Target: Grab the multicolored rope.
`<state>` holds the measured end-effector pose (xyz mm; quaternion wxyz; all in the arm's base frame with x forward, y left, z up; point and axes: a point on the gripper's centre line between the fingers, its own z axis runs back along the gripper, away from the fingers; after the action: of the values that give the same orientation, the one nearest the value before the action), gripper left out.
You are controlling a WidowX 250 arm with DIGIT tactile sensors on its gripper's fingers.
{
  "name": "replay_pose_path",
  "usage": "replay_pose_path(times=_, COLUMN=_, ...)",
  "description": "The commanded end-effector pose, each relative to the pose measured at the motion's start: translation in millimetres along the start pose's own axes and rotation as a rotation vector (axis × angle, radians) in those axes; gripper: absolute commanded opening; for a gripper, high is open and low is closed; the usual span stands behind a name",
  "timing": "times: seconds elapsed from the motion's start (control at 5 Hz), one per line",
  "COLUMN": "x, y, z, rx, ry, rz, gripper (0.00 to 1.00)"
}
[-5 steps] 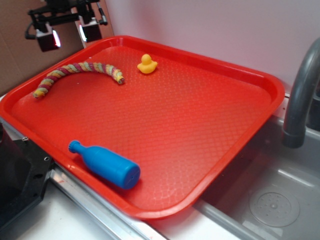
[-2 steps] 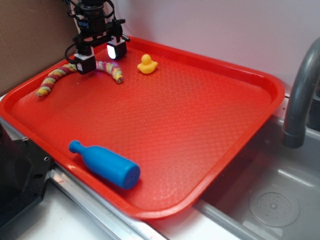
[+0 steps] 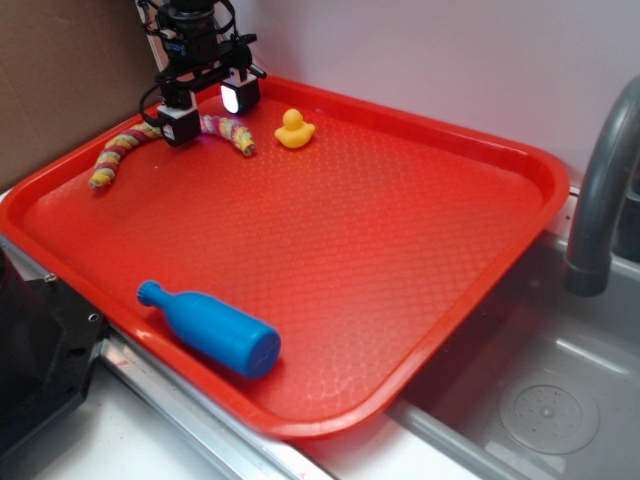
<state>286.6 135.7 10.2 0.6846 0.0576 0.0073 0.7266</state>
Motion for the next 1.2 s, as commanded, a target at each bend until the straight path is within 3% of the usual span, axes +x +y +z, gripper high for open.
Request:
replay_pose_path(times=0.0, x=-14.4, y=34.7, z=-26.7, rx=0.075, ry=-0.002, rz=-0.038, gripper=1.0)
replay_pose_path(times=0.2, x=-15.7, y=36.2, z=-26.8, rx=0.088, ry=-0.01, rz=-0.049, gripper=0.0)
replay_pose_path(times=0.6, x=-20.6, y=48.6, z=-37.9, rx=0.13, ry=-0.019, rz=-0.081, gripper=0.0)
replay_pose_path(times=1.0, x=-18.3, y=58.2, z=-29.3, rx=0.109, ry=-0.02, rz=-0.103, gripper=0.0)
